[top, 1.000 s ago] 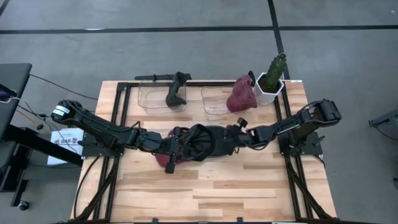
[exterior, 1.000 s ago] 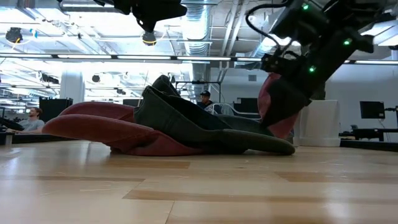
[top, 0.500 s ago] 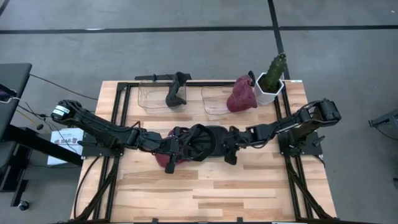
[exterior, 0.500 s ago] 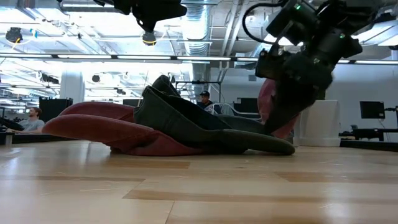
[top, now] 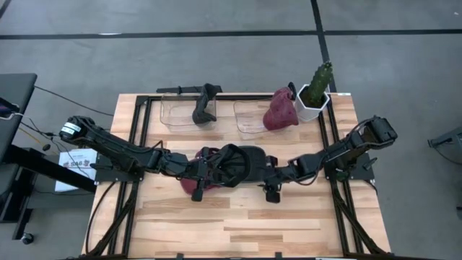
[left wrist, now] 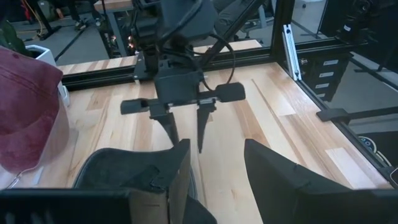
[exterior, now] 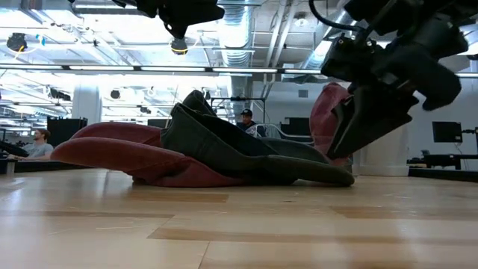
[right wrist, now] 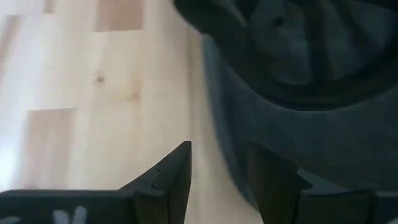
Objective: Pick & Place hat
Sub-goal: Put the black cap into the left transparent bin
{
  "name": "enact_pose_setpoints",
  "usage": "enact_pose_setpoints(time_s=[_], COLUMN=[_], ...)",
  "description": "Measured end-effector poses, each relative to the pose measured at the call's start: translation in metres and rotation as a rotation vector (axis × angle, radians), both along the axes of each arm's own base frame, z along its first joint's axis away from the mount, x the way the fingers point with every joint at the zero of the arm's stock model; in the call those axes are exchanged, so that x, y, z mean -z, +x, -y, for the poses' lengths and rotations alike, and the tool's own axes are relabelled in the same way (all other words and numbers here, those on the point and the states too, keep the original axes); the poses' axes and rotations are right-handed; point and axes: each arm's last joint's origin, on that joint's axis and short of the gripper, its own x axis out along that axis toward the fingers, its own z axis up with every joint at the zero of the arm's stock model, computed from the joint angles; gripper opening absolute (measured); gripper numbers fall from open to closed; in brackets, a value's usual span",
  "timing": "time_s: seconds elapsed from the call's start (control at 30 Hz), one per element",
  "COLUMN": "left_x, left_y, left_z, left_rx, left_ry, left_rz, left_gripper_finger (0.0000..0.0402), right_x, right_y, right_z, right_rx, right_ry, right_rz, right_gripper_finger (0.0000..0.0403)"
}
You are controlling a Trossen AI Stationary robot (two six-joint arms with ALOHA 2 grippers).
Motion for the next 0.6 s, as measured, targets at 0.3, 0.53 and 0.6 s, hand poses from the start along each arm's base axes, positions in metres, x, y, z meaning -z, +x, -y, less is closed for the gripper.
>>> enact_pose_setpoints(time_s=[0.3,0.53,0.6], left_x=[0.0,0.0,0.0], left_y=[0.0,0.0,0.0], left_z=[0.0,0.0,0.0], left_rx=[0.0,0.0,0.0], left_ry=[0.0,0.0,0.0], left_rz=[0.0,0.0,0.0], left_gripper_finger=[0.0149,0.0149,0.0149], right_x=[0.002,0.032,0.039], right_y=[-0.002,0.002,0.004], right_z=[-0.012,-0.015,-0.015], right_rx=[-0.045,-0.034,-0.013], right_ry=[-0.121,-0.198,-0.231], right_rz=[0.027,-0.052,-0.06], right_gripper_finger=[0.0168,0.0172,0.0171])
